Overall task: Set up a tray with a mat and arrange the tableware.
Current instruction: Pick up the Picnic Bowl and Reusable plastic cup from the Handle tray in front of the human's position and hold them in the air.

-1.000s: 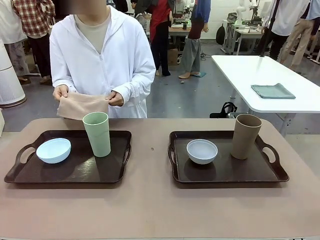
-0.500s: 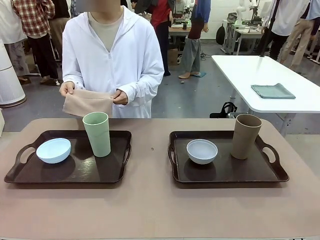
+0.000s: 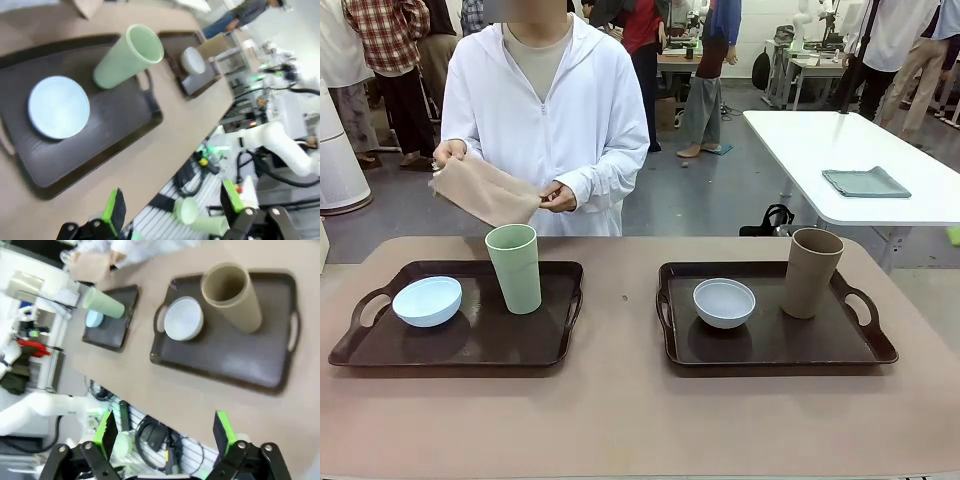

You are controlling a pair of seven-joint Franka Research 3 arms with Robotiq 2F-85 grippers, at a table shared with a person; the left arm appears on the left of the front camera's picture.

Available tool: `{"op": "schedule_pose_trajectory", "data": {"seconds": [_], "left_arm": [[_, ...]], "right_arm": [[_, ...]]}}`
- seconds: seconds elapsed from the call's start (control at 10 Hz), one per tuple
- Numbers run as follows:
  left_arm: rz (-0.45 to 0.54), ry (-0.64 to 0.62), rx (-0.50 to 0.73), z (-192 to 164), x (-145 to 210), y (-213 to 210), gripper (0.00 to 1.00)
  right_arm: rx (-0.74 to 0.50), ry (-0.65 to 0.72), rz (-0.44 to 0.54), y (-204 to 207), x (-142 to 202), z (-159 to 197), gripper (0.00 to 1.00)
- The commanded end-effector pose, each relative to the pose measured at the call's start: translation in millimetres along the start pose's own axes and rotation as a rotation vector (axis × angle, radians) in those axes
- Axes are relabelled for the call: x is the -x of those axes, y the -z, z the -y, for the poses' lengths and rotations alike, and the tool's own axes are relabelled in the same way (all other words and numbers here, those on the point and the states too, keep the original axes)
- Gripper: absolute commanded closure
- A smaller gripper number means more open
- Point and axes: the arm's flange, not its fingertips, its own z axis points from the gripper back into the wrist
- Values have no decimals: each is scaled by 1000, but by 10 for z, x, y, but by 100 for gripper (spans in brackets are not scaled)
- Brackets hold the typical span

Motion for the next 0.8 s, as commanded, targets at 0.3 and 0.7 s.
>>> {"op": "schedule_pose_trajectory", "data": {"seconds": [0.3, 0.7], "left_arm": [[-219, -139, -386, 492, -304, 191, 0], [-233, -245, -648, 756, -577, 557, 0]], "right_arm": [[37, -432, 13, 1030, -840, -727, 0], [43, -741, -180, 1929, -1136, -1147, 0]]}}
